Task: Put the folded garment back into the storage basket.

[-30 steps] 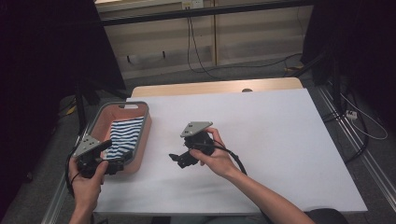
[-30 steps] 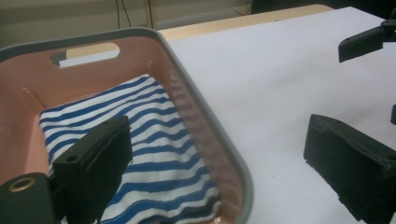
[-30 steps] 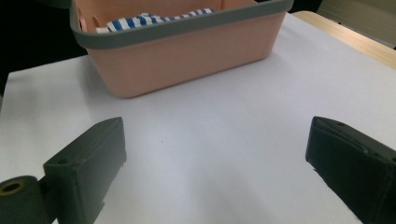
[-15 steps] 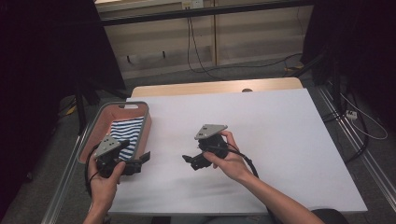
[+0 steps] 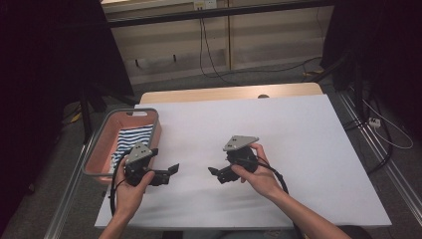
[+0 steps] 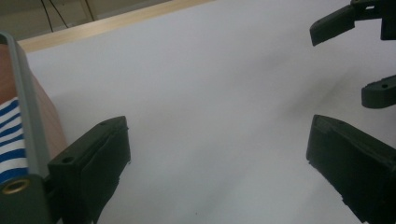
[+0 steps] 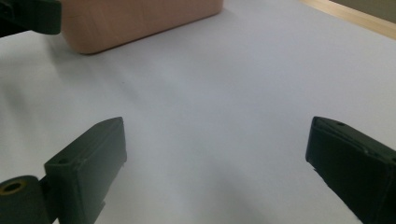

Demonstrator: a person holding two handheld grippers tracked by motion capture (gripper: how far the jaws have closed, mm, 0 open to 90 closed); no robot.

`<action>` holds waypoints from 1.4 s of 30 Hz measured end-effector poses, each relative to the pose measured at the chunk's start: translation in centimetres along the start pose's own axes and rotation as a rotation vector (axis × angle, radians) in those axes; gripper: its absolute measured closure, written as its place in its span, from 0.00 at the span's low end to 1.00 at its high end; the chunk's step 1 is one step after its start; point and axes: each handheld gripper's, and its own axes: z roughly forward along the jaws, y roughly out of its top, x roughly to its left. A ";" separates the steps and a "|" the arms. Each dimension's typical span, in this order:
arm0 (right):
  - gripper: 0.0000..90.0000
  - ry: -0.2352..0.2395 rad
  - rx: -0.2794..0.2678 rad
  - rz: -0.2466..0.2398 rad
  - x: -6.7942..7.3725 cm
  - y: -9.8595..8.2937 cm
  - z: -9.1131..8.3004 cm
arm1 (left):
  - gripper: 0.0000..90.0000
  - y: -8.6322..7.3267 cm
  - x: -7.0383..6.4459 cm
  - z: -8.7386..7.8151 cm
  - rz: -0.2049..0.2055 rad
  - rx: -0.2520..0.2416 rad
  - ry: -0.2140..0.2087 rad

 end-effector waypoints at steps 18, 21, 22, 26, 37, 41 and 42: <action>0.06 -0.108 0.026 0.072 -2.0 -4.4 -3.7 | 0.07 -1.1 -1.4 2.1 0.009 -0.007 -0.014; 0.06 -0.128 0.023 0.088 -2.4 -5.1 -4.7 | 0.07 -1.2 -1.4 2.3 -0.004 0.004 -0.027; 0.06 -0.134 0.020 0.092 -2.5 -5.3 -5.0 | 0.07 -1.2 -1.4 2.3 -0.001 0.003 -0.017; 0.06 -0.157 0.013 0.108 -2.9 -5.9 -6.1 | 0.07 -1.5 -1.5 2.5 0.016 0.025 -0.016; 0.06 -0.228 0.017 0.151 -4.1 -8.2 -9.1 | 0.07 -2.0 -1.6 2.7 0.021 0.039 -0.014; 0.06 -0.251 0.007 0.160 -4.4 -8.8 -9.8 | 0.07 -2.1 -1.7 2.6 0.023 0.044 -0.014; 0.06 -0.254 0.010 0.164 -4.4 -9.0 -10.0 | 0.07 -2.2 -1.8 2.6 0.026 0.042 -0.013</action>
